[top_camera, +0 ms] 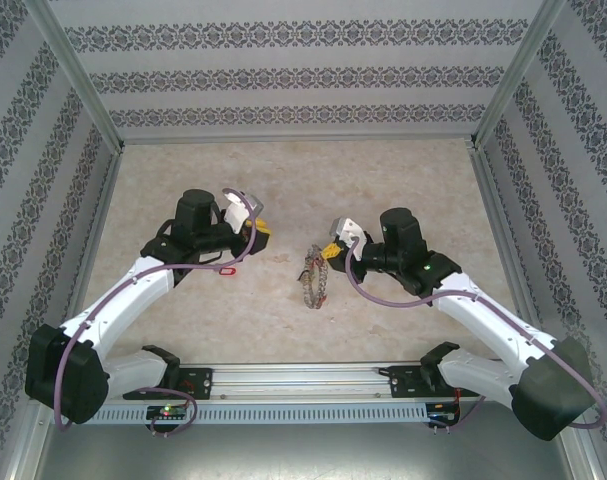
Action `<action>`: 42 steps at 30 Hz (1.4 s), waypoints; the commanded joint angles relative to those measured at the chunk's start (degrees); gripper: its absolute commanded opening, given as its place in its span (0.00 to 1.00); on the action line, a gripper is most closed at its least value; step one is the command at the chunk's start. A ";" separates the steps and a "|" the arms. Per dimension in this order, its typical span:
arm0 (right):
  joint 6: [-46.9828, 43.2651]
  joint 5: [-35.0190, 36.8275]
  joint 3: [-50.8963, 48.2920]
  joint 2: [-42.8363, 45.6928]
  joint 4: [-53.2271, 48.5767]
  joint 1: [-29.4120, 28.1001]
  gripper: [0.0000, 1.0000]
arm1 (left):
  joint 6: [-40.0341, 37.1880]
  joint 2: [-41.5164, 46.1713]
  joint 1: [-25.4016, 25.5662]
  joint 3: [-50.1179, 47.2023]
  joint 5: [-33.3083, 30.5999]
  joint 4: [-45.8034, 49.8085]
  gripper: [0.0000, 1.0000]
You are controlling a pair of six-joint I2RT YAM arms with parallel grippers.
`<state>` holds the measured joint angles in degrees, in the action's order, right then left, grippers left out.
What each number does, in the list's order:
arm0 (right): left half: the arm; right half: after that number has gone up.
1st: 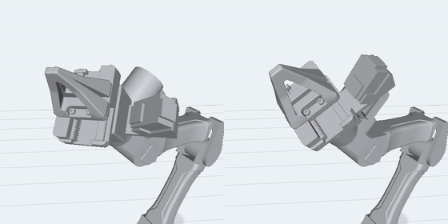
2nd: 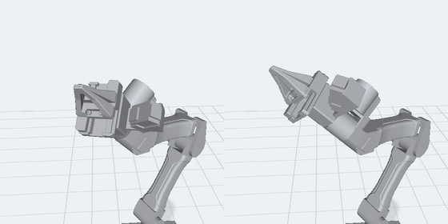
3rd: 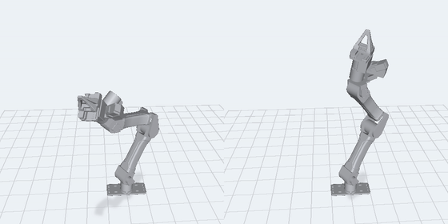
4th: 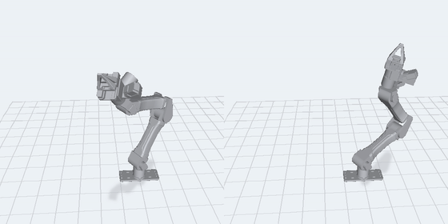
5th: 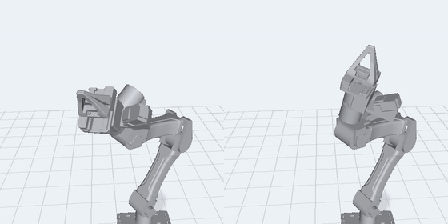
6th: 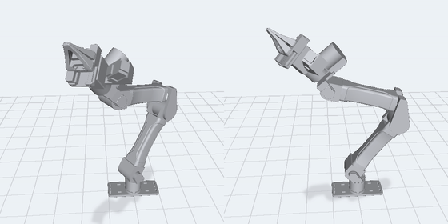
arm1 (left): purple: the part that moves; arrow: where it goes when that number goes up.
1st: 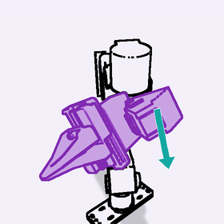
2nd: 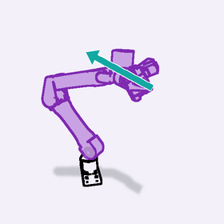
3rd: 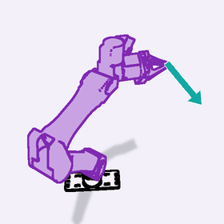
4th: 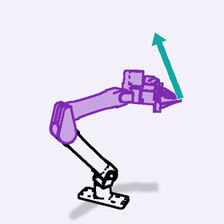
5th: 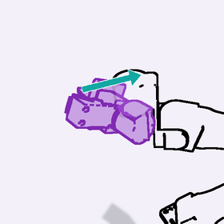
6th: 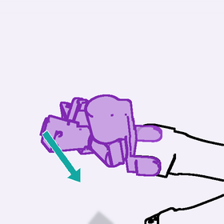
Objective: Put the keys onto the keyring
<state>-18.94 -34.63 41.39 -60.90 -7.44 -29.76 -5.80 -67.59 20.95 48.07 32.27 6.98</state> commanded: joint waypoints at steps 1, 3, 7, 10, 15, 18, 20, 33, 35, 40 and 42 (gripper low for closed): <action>-2.39 4.04 3.35 2.21 -2.60 0.05 0.00 | 11.82 0.95 -1.76 -1.10 -14.91 -1.25 0.52; -4.15 5.66 4.88 2.44 -6.24 -0.11 0.00 | 20.01 0.01 -2.48 0.32 -24.62 4.13 0.69; -11.01 11.68 9.23 2.77 -16.28 -1.31 0.00 | 27.17 -2.20 -4.20 3.26 -32.27 14.99 0.80; -15.55 17.77 12.40 0.95 -22.81 -2.73 0.00 | 31.57 -2.91 -5.24 2.42 -32.66 17.31 0.82; -14.03 18.70 15.46 -3.47 -25.65 -3.85 0.00 | 37.45 -6.25 -7.01 1.58 -23.45 17.07 0.76; -10.73 18.98 15.74 -6.07 -24.12 -4.82 0.00 | 36.50 -5.97 -6.57 -1.09 -4.43 4.39 0.72; -6.83 20.13 15.87 -7.39 -21.85 -5.46 0.00 | 39.32 -4.69 -5.21 -3.74 2.70 -5.92 0.73; 25.66 25.08 14.32 -6.64 -4.09 -7.58 0.00 | 19.50 3.95 12.53 -11.14 5.55 -19.50 0.95; 28.21 25.14 14.69 -6.51 -3.50 -7.85 0.00 | 18.55 2.08 14.14 -11.24 6.48 -22.13 0.99; 31.65 24.80 15.43 -6.59 -1.69 -8.06 0.00 | 15.50 -1.85 16.74 -9.23 4.57 -22.66 1.00; 31.68 24.45 15.63 -6.35 -1.21 -8.19 0.00 | 13.74 -2.98 17.15 -7.93 0.57 -19.61 0.99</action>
<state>9.52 -10.48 55.20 -68.77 -12.95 -37.30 12.45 -69.69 37.19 37.74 37.06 -12.32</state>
